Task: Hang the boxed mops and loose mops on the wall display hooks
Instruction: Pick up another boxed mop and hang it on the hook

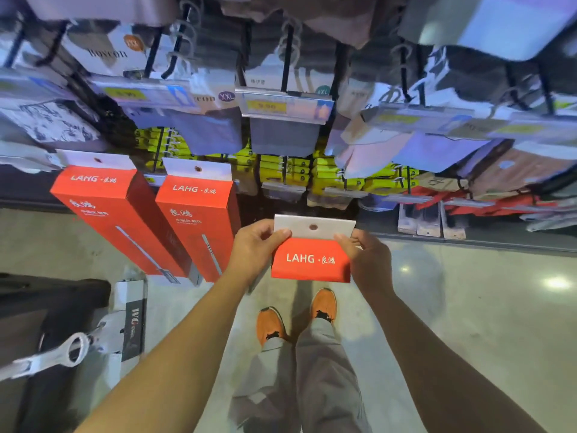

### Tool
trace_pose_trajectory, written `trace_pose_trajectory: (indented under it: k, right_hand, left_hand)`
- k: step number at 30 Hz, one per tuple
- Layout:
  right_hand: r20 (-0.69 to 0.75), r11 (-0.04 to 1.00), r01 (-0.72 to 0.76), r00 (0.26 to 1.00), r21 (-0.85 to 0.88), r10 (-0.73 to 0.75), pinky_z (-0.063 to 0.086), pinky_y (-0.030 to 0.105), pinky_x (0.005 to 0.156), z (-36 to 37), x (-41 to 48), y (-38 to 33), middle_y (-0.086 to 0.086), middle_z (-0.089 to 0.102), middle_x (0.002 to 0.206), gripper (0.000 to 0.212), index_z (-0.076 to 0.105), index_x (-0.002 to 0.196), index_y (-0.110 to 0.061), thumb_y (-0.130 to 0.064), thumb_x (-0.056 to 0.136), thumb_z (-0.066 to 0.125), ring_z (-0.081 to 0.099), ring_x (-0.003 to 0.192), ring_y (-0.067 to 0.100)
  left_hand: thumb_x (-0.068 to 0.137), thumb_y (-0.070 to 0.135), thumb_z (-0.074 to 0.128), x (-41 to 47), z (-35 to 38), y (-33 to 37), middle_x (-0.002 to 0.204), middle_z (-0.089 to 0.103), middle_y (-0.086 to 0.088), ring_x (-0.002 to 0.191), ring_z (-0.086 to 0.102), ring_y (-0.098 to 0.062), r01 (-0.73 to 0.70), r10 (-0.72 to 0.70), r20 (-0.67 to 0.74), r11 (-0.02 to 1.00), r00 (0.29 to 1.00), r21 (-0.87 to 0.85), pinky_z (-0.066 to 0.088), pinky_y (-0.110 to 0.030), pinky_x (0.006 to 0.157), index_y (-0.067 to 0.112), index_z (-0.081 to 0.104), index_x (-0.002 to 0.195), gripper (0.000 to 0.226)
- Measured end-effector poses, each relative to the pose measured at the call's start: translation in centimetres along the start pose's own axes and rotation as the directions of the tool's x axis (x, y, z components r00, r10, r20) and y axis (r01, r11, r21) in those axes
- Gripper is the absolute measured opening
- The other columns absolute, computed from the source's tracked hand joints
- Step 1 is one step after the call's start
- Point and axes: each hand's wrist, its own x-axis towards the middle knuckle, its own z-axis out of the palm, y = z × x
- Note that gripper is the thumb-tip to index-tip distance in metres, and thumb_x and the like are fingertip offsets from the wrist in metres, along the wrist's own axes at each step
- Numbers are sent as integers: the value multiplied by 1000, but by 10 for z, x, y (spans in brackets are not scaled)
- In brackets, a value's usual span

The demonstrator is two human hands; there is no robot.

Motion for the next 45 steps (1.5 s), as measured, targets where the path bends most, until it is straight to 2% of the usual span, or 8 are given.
trace_pose_trajectory:
  k: [8, 12, 15, 19, 25, 29, 32, 45]
  right_hand:
    - [-78, 994, 107, 991, 0, -106, 40, 5, 56, -49, -72, 0, -12, 54, 57, 42, 46, 64, -27, -27, 99, 70, 62, 59, -2]
    - [-110, 977, 92, 991, 195, -71, 38, 16, 56, -91, -99, -18, -8, 58, 56, 34, 60, 67, -17, -23, 98, 72, 51, 56, 3]
    - [-175, 946, 120, 982, 302, -69, 36, 11, 52, -128, -122, -36, -22, 54, 51, 44, 50, 61, -27, -13, 98, 72, 48, 51, -3]
    - [-250, 919, 227, 957, 322, -148, 37, 11, 54, -180, -152, -51, -12, 53, 58, 37, 57, 66, -27, -15, 96, 74, 48, 53, -6]
    - [-374, 855, 330, 911, 400, -176, 39, 23, 61, -267, -211, -57, -5, 56, 68, 24, 68, 71, -24, -17, 92, 77, 47, 63, 3]
    - [-470, 776, 414, 866, 477, -173, 42, 17, 61, -334, -267, -51, -1, 63, 73, 16, 74, 80, -22, -12, 92, 78, 50, 66, 3]
    - [-536, 746, 454, 830, 487, -155, 44, 12, 60, -385, -305, -42, -16, 67, 65, 13, 77, 84, -19, -9, 92, 78, 54, 60, -3]
    - [-773, 765, 516, 633, 386, -36, 53, 16, 58, -586, -453, 34, -10, 75, 69, 7, 79, 89, -20, -13, 90, 81, 67, 61, 0]
  left_hand:
    - [95, 19, 75, -66, 4, 29, 89, 80, 2, 78, 70, -6, -82, 77, 60, 994, 995, 76, 55, -24, 73, 16, 80, 100, 8]
    - [96, 13, 73, -99, 12, 78, 88, 78, 10, 71, 67, 6, -145, 144, 62, 989, 988, 10, 53, -12, 67, 20, 78, 100, 10]
    - [96, 11, 72, -127, 19, 118, 87, 77, 14, 71, 66, 6, -212, 213, 77, 977, 974, -13, 51, -9, 66, 20, 77, 100, 11]
    - [95, 10, 73, -160, 27, 167, 83, 76, 15, 68, 65, 8, -307, 306, 112, 952, 945, -10, 52, -10, 67, 23, 77, 97, 14]
    - [94, 14, 76, -233, 53, 247, 80, 79, 18, 71, 68, 7, -454, 444, 185, 891, 877, 13, 53, -13, 66, 24, 79, 95, 11]
    - [95, 14, 73, -300, 87, 297, 76, 80, 11, 64, 69, 3, -480, 476, 243, 876, 845, -46, 52, -15, 56, 14, 80, 96, 7]
    - [95, 14, 74, -344, 115, 333, 77, 80, 5, 63, 71, -2, -531, 529, 309, 843, 790, -88, 53, -18, 57, 16, 80, 91, 7]
    - [93, 15, 77, -487, 290, 432, 87, 82, -5, 77, 76, -16, -584, 611, 549, 772, 571, -251, 60, -28, 71, 19, 80, 91, 6]
